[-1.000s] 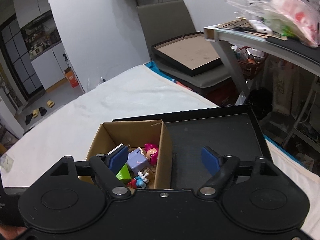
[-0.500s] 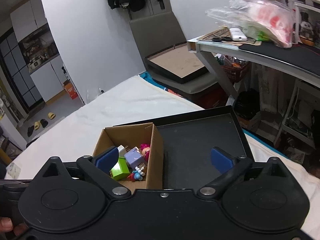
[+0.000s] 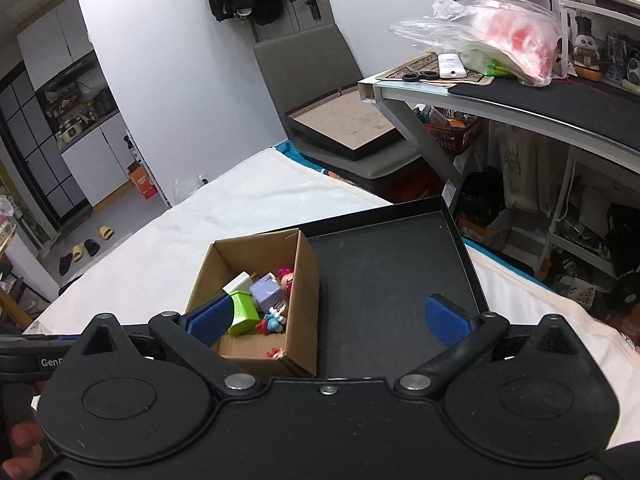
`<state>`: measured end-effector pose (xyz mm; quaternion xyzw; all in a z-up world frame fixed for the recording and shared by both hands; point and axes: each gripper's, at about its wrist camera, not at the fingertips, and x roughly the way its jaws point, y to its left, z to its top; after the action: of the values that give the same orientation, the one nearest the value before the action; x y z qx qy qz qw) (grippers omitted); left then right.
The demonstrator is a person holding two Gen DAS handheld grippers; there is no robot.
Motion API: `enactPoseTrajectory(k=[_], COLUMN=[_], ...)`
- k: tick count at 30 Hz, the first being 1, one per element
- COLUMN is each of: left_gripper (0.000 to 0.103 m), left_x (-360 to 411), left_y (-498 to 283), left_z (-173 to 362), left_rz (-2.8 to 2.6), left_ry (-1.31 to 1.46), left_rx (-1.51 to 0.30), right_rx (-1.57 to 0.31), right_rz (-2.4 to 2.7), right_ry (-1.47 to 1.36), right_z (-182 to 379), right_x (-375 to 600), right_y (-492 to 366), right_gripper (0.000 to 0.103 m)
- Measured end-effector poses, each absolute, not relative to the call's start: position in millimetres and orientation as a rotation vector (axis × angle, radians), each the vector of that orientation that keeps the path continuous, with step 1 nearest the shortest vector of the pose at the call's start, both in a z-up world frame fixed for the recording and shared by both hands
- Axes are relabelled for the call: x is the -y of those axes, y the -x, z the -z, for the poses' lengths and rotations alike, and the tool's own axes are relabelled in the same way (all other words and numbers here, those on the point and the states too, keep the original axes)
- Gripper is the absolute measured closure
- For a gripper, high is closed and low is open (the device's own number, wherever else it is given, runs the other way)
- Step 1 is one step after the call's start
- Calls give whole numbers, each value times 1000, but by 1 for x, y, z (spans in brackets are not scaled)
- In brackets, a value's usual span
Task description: Organize rigid objects
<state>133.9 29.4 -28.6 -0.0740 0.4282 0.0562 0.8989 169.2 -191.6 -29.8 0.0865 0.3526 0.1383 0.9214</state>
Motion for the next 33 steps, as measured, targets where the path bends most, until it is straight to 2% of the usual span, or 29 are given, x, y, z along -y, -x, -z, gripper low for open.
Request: enactPoseTrajectory(k=[11,19,33], left_gripper=[22,12,8], left_x=[-25,-22,-25], left_y=[-101,-85,-67], left_z=[9,-8,-37], left_rz=[-112,-107,-108], left_ry=[146,130,121], left_rx=[-865,-835,-780], right_rx=[-742,-728,-691], right_rz=[-276,-285,-263], right_ry=[-155,-117,-84], right_z=[14,0,-30], right_x=[191,185,182], right_y=[-143,-124,-104], right_gripper=[0,0,0])
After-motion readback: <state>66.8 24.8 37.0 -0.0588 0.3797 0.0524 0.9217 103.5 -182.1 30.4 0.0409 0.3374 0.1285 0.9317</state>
